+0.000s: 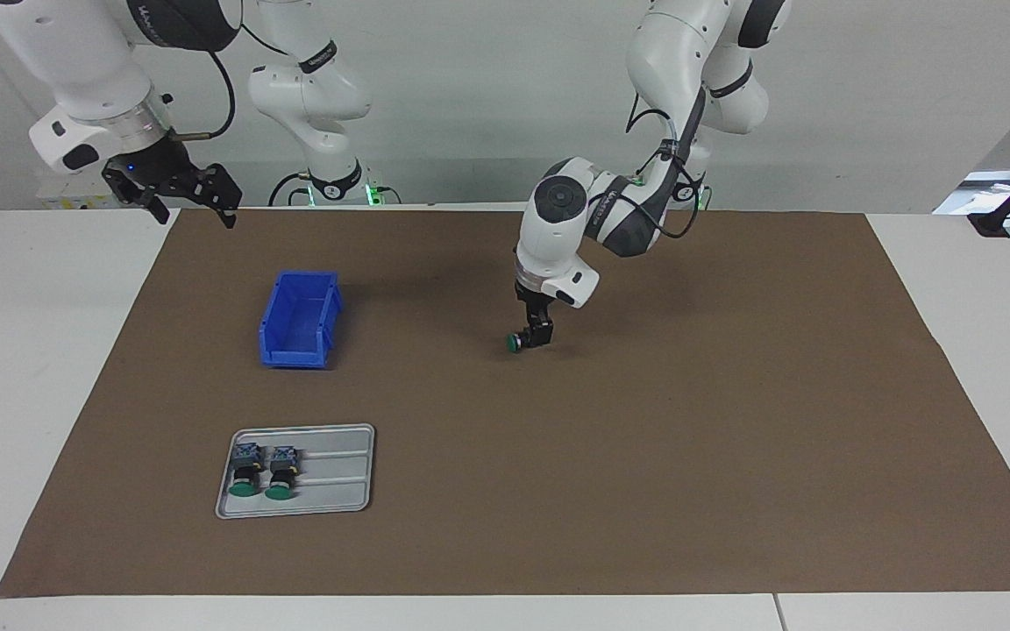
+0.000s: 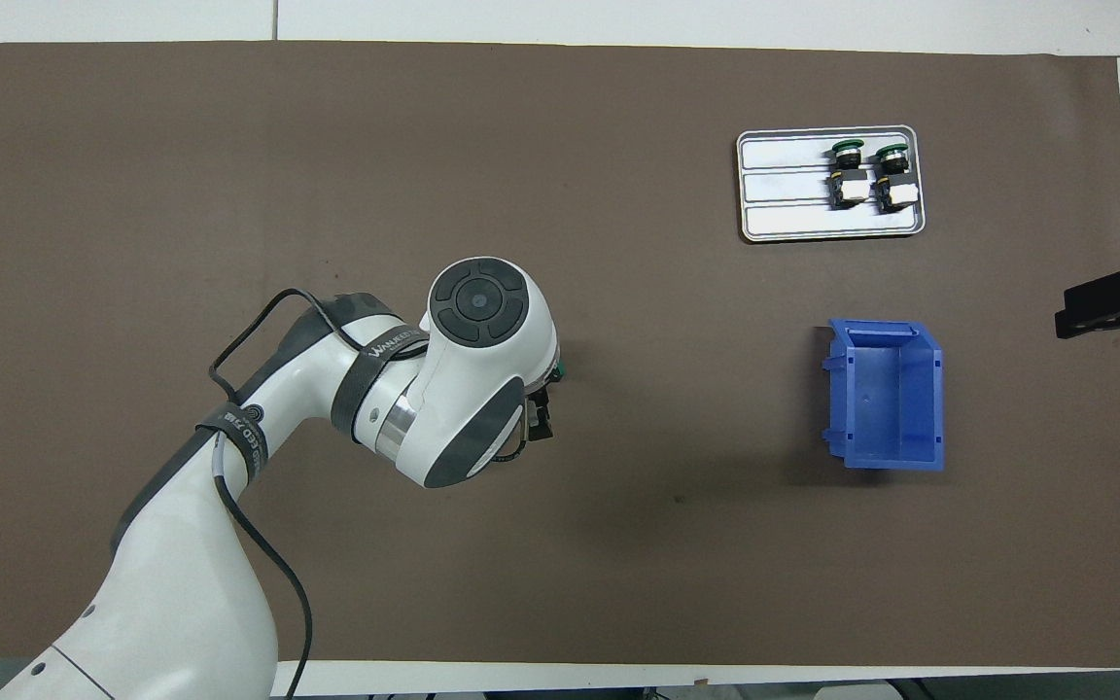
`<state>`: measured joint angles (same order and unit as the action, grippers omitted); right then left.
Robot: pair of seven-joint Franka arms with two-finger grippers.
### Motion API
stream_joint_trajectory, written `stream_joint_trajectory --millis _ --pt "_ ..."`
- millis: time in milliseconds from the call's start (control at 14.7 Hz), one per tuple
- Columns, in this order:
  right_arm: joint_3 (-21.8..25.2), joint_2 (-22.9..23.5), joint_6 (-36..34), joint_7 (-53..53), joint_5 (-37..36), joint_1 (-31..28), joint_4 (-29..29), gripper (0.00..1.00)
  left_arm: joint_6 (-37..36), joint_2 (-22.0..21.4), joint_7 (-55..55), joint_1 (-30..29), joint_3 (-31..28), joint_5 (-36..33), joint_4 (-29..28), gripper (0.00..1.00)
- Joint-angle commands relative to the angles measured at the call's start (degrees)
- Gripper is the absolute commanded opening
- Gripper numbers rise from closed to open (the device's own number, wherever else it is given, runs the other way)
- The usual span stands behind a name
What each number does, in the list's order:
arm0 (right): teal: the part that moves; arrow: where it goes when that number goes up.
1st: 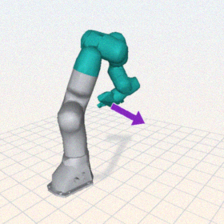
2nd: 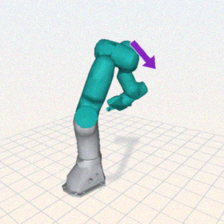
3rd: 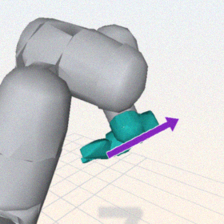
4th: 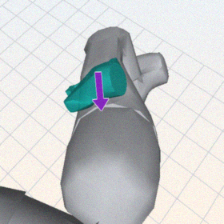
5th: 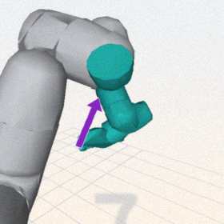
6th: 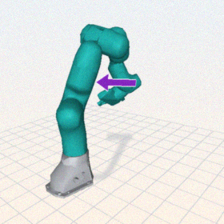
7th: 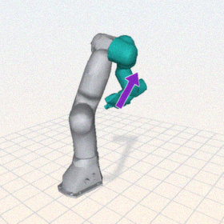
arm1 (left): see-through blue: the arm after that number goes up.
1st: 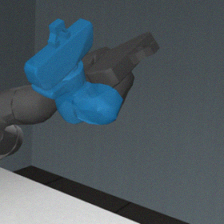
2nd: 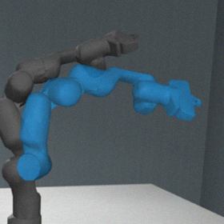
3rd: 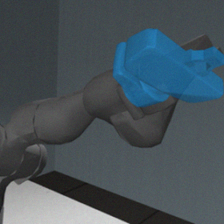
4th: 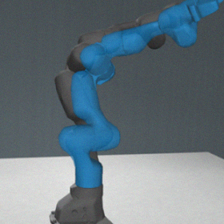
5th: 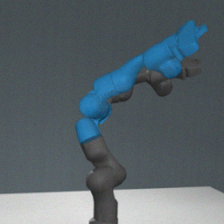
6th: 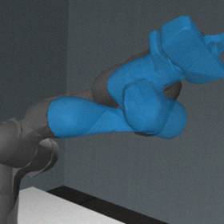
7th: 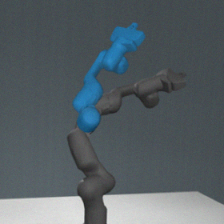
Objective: Place and press button with both arms
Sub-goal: 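Grasp the green button with the left gripper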
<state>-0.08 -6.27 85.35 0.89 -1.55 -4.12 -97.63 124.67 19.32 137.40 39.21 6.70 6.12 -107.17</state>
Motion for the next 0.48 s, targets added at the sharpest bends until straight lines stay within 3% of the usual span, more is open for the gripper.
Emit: stream_joint_trajectory --millis 0,407 --pt "-0.27 -1.02 -0.01 -1.07 -0.12 -0.45 -0.90 1.00 1.54 2.21 1.46 1.57 -0.99 0.30 1.00 1.00" --pt "-0.27 -1.02 -0.01 -1.07 -0.12 -0.45 -0.90 1.00 1.98 2.47 2.87 1.57 -1.08 0.03 1.09 1.00"
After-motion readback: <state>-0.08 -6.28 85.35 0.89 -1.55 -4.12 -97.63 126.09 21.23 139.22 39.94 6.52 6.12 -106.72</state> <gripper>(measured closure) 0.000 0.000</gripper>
